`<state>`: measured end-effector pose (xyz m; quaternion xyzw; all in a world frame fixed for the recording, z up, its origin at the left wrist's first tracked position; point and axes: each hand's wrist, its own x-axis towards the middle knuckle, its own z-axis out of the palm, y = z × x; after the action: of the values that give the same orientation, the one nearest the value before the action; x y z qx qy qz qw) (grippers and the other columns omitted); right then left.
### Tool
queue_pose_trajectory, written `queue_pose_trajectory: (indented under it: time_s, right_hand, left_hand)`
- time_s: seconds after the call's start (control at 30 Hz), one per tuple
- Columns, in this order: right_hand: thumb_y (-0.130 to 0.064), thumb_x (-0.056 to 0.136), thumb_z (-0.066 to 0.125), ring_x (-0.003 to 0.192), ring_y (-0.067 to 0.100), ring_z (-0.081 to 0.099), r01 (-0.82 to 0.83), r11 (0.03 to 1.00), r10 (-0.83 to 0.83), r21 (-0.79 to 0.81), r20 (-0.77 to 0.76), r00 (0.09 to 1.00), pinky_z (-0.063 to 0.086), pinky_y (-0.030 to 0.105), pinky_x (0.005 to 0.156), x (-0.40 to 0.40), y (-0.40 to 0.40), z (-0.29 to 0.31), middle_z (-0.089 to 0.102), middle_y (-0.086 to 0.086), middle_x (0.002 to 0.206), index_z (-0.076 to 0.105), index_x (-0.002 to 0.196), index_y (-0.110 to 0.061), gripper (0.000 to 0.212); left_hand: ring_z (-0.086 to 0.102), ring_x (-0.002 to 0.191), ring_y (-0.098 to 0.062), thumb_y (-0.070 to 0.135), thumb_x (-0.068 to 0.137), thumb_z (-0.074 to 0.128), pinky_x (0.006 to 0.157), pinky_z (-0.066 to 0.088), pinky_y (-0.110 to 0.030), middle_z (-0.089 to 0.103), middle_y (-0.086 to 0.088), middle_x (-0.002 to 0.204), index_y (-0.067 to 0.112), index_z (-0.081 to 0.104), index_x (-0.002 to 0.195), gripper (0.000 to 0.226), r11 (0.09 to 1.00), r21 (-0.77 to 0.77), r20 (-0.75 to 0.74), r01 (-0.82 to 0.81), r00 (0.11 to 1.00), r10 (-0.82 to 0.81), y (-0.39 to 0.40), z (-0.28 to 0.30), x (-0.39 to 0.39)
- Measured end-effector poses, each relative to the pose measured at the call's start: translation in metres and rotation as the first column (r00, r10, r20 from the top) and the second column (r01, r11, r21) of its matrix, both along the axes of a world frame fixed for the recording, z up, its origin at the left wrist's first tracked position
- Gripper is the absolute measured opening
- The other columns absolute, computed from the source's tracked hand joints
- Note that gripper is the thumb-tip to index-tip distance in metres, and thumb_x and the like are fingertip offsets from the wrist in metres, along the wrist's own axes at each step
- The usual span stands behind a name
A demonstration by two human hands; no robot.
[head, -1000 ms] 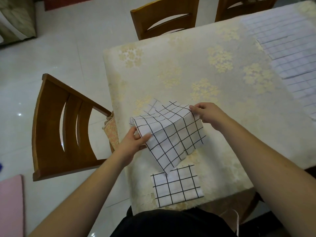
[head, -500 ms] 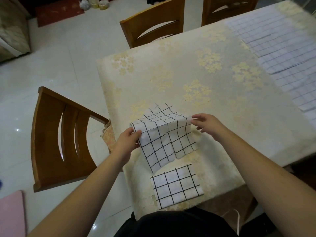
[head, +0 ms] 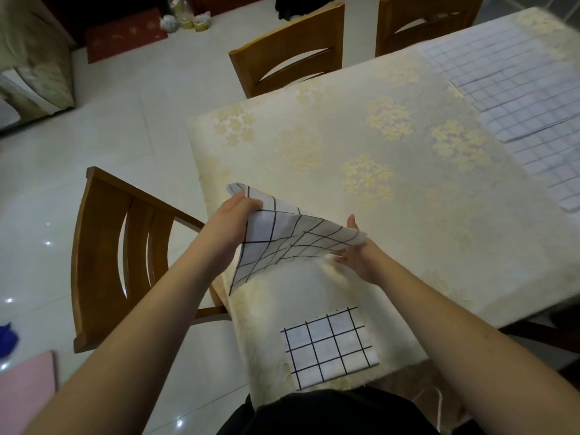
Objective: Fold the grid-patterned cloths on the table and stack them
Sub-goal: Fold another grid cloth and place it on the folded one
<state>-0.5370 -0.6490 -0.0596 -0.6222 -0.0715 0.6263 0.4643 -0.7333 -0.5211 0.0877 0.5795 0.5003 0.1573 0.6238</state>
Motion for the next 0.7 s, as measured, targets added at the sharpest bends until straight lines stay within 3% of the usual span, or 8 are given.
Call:
queue_pose_trajectory:
  time_s: [0.1,0.17,0.3,0.4,0.5,0.57,0.63,0.7]
  right_hand:
    - [-0.075,0.089,0.017,0.112,0.024,0.06,0.147,0.989,-0.141,0.013,-0.216,0.966,0.05,0.038,0.091,-0.004,-0.001,0.01,0.064,0.009,0.123,0.053,0.13,-0.013,0.082]
    - [-0.075,0.089,0.015,0.109,0.025,0.061,0.223,0.974,-0.21,0.026,-0.253,0.945,0.052,0.039,0.083,-0.003,-0.003,0.016,0.066,0.01,0.119,0.056,0.128,-0.014,0.084]
    - [-0.07,0.092,0.014,0.118,0.029,0.06,0.218,0.961,-0.174,0.169,-0.243,0.954,0.049,0.044,0.094,0.007,-0.016,0.022,0.065,0.015,0.126,0.05,0.137,-0.025,0.073]
    - [-0.058,0.093,0.036,0.115,0.026,0.063,0.078,0.965,-0.066,0.249,-0.056,0.996,0.05,0.038,0.094,0.011,-0.029,0.029,0.067,0.016,0.121,0.052,0.133,-0.027,0.053]
    - [-0.027,0.095,0.056,0.098,0.017,0.065,-0.033,0.954,-0.026,0.297,0.194,0.981,0.05,0.029,0.091,0.014,-0.037,0.036,0.07,0.005,0.103,0.064,0.121,-0.026,0.027]
    - [-0.018,0.088,0.069,0.084,0.015,0.061,-0.103,0.955,0.0,0.278,0.347,0.938,0.047,0.027,0.087,0.018,-0.043,0.039,0.063,0.005,0.085,0.071,0.11,-0.031,0.025]
    - [-0.019,0.081,0.077,0.074,0.016,0.053,-0.136,0.962,0.006,0.238,0.476,0.879,0.046,0.024,0.077,0.02,-0.048,0.046,0.054,0.004,0.075,0.074,0.102,-0.034,0.026]
    - [-0.015,0.081,0.077,0.069,0.01,0.058,-0.144,0.964,-0.013,0.224,0.58,0.815,0.047,0.019,0.071,0.018,-0.05,0.056,0.063,-0.008,0.072,0.074,0.097,-0.031,0.024]
  left_hand:
    - [0.056,0.08,-0.024,0.028,0.093,0.048,0.075,0.046,-0.04,0.06,-0.007,0.087,0.006,0.056,0.094,0.023,0.997,0.049,-0.027,0.055,0.998,-0.054,0.003,0.001,-0.002]
    - [0.064,0.086,-0.024,0.032,0.096,0.05,0.083,0.053,-0.043,0.067,-0.006,0.096,0.011,0.059,0.106,0.025,0.996,0.083,-0.073,0.042,0.997,-0.036,0.005,-0.007,-0.005]
    - [0.061,0.11,-0.024,0.05,0.088,0.055,0.096,0.051,-0.051,0.061,-0.006,0.126,0.038,0.041,0.138,0.054,0.995,0.095,-0.172,-0.029,0.984,0.046,0.005,-0.025,-0.014]
    - [0.053,0.124,-0.028,0.048,0.093,0.054,0.102,0.045,-0.055,0.05,-0.008,0.142,0.046,0.032,0.143,0.055,0.991,0.124,-0.177,-0.053,0.981,0.075,0.002,-0.034,-0.018]
    - [0.062,0.106,-0.02,0.045,0.096,0.052,0.092,0.053,-0.045,0.067,-0.001,0.11,0.045,0.06,0.117,0.023,0.977,0.209,-0.184,0.03,0.983,0.009,-0.003,-0.033,-0.018]
    - [0.065,0.093,-0.019,0.038,0.094,0.06,0.079,0.056,-0.037,0.068,-0.003,0.093,0.038,0.068,0.105,0.014,0.976,0.204,-0.148,0.083,0.988,-0.053,-0.005,-0.031,-0.021]
    - [0.065,0.086,-0.031,0.035,0.086,0.071,0.077,0.057,-0.046,0.066,-0.021,0.091,0.039,0.07,0.101,0.016,0.959,0.225,-0.155,0.171,0.978,-0.138,-0.002,-0.033,-0.026]
    - [0.065,0.085,-0.035,0.037,0.083,0.075,0.08,0.057,-0.052,0.067,-0.02,0.094,0.042,0.069,0.098,0.017,0.908,0.308,-0.253,0.284,0.945,-0.209,0.003,-0.037,-0.032]
